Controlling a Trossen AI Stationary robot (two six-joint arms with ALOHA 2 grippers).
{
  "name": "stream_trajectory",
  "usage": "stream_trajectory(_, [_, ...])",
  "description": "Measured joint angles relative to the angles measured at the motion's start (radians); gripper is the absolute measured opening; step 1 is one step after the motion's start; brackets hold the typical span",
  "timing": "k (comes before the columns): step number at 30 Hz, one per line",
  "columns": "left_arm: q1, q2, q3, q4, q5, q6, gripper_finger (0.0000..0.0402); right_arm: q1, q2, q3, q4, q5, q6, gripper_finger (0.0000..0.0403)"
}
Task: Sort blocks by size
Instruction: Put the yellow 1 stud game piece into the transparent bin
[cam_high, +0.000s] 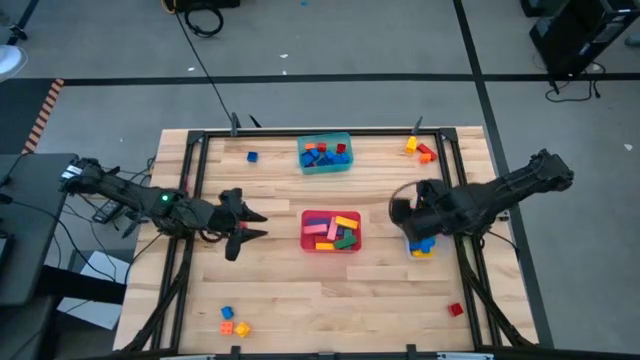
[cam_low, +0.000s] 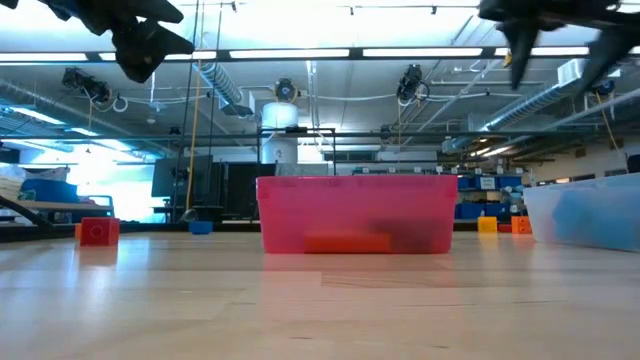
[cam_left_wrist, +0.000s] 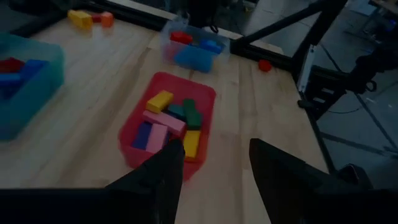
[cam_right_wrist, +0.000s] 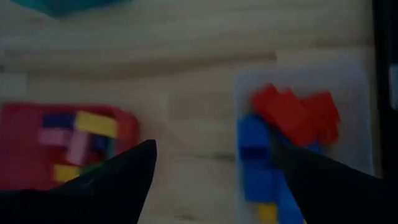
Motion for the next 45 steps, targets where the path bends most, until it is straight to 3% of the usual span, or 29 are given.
stream_trajectory(5, [0.049, -0.091, 0.0, -0.1, 0.003, 0.016, 0.0192, -0.198, 0.002, 0.071, 0.006, 0.004, -0.244, 0.0334])
stream_trajectory(15, [0.125, -0.146, 0.0, -0.126, -0.027, 0.04, 0.0192, -0.802, 0.003, 0.084, 0.163, -0.004, -0.814, 0.0319])
stream_trajectory(22, [0.181, -0.146, 0.0, -0.131, -0.08, 0.046, 0.0192, -1.154, 0.089, 0.084, 0.295, -0.144, -1.1, 0.0321])
stream_trajectory(28, [0.218, -0.146, 0.0, -0.119, -0.1, 0.061, 0.0192, -1.271, 0.262, 0.084, 0.41, -0.176, -1.193, 0.0316])
stream_trajectory(37, [0.224, -0.146, 0.0, -0.12, -0.102, 0.026, 0.0192, -1.369, 0.496, 0.084, 0.521, -0.291, -1.212, 0.0311])
stream_trajectory(45, [0.224, -0.144, 0.0, -0.12, -0.142, 0.008, 0.0192, -1.394, 0.591, 0.083, 0.55, -0.286, -1.212, 0.029])
